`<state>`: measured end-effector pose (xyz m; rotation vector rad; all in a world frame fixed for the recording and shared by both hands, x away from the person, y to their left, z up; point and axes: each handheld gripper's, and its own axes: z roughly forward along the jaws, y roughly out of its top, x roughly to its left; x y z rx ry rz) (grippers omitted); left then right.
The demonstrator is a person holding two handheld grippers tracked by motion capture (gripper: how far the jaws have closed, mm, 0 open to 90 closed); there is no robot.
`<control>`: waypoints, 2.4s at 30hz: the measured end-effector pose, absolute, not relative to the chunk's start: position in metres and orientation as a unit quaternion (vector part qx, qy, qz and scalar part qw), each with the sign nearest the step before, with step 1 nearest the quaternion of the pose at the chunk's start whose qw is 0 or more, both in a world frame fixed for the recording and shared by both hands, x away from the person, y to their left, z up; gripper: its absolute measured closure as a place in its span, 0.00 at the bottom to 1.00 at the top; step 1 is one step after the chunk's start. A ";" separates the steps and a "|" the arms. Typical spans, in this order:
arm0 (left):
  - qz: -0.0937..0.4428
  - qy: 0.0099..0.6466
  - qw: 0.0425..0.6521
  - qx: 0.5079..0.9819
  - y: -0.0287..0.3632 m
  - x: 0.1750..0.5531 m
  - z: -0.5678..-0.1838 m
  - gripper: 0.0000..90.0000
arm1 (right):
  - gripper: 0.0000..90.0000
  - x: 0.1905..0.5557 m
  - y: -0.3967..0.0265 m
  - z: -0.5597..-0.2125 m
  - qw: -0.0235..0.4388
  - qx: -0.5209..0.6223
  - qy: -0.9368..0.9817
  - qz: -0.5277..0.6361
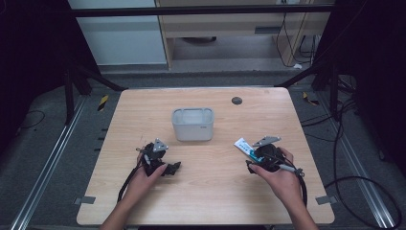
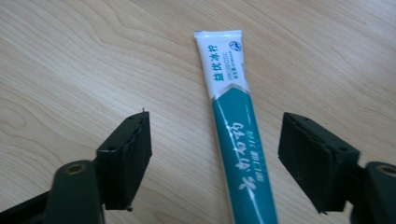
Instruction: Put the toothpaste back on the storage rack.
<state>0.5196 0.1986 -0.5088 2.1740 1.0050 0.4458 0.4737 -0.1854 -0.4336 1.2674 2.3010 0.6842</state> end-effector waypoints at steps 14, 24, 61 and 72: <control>0.172 0.387 0.345 0.838 0.199 0.520 -0.509 0.00 | 0.44 0.514 -0.189 -0.417 0.179 0.438 0.854 0.216; 0.172 0.387 0.345 0.838 0.199 0.519 -0.509 0.00 | 0.51 0.536 -0.182 -0.414 0.148 0.434 0.863 0.210; 0.172 0.387 0.345 0.838 0.199 0.519 -0.509 0.00 | 0.62 0.566 -0.176 -0.450 0.077 0.450 0.876 0.155; 0.172 0.387 0.345 0.837 0.199 0.519 -0.509 0.00 | 0.61 0.573 -0.175 -0.460 0.070 0.452 0.878 0.139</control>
